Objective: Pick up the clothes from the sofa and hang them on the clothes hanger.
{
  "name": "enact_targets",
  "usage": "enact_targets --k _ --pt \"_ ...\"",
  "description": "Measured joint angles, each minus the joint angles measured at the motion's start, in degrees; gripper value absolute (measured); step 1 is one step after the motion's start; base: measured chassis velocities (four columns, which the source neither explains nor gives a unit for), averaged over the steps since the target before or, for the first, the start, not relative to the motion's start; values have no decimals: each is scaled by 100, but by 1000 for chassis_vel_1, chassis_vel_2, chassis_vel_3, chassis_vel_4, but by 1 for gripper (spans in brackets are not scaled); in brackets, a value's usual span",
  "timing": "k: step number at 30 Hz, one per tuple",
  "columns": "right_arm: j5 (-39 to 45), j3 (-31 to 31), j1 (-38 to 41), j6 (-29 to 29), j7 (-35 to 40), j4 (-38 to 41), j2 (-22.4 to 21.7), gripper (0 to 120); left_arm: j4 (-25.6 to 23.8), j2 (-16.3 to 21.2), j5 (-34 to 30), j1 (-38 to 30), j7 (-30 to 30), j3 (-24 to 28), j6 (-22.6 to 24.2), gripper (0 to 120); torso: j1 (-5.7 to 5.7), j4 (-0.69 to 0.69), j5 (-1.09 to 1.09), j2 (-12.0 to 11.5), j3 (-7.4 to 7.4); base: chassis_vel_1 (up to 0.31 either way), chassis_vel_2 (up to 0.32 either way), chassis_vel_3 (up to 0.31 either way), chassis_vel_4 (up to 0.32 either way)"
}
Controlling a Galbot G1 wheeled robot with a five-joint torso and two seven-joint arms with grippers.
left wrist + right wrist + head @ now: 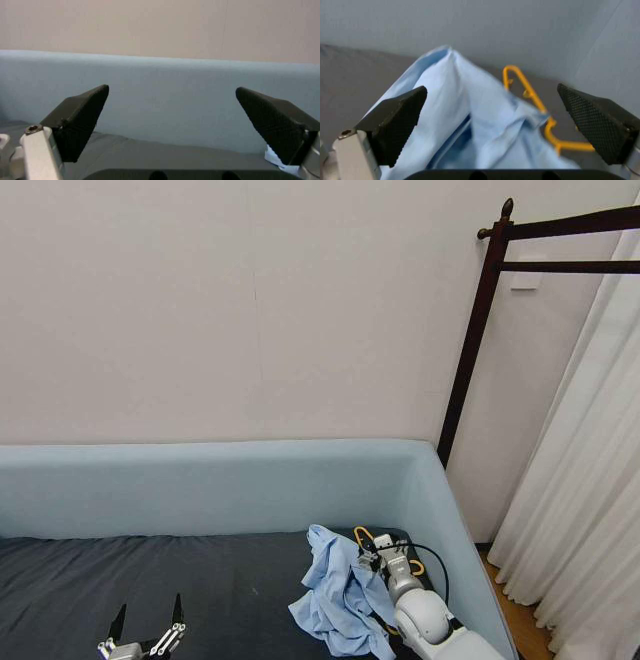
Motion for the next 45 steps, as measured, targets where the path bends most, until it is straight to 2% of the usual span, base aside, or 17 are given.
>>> enact_targets --k 6,14,17,18,22,23,27,29,32,33,36,38,40,45 --pt "-234 -118 -404 210 83 -172 158 100 -34 -8 18 34 -1 -8 -3 100 0 1 0 0 1 0 0 0 0" --pt "-1196 -291 -985 174 -360 -94 -10 99 -17 -21 14 39 -14 -71 -24 100 0 -1 0 0 1 0 0 0 0" --pt "-1381 -169 -1042 154 -437 -302 20 87 6 -57 23 23 -18 -47 -43 100 0 0 0 0 1 0 0 0 0" --pt "-1381 -169 -1042 154 -437 -302 20 87 6 -57 23 23 -18 -47 -43 100 0 0 0 0 1 0 0 0 0" --pt "-1419 6 -1125 153 -631 -453 39 69 19 -87 33 -11 -20 -19 -45 100 0 -1 1 0 1 0 0 0 0" --pt "-1419 6 -1125 153 -631 -453 39 69 19 -87 33 -11 -20 -19 -45 100 0 -1 1 0 1 0 0 0 0" --pt "-1432 106 -1176 173 -785 -503 31 49 30 -132 66 -30 -20 27 -45 100 0 -1 1 0 1 0 0 0 0" --pt "-1439 119 -1186 195 -810 -503 31 46 30 -141 71 -30 -21 33 -45 100 0 0 1 0 1 0 0 0 0" --pt "-1465 131 -1219 251 -874 -483 29 31 30 -152 76 -29 -23 37 -45 100 0 0 1 0 1 0 0 0 0" --pt "-1465 131 -1219 251 -874 -483 29 31 30 -152 76 -29 -23 37 -45 100 0 0 1 0 1 0 0 0 0" --pt "-1545 154 -1255 256 -948 -474 28 18 12 -154 76 -14 -29 22 -64 100 0 0 1 0 1 0 0 0 0" --pt "-1555 158 -1262 263 -957 -473 29 16 8 -154 73 -10 -30 20 -68 100 0 0 1 0 1 0 0 0 0" --pt "-1590 196 -1315 338 -1015 -429 30 4 -18 -150 1 18 -85 21 -73 100 0 0 1 0 1 0 0 0 0" --pt "-1696 252 -1365 421 -1057 -403 30 0 -21 -146 -6 40 -110 16 -85 100 1 0 1 0 1 0 0 0 0"
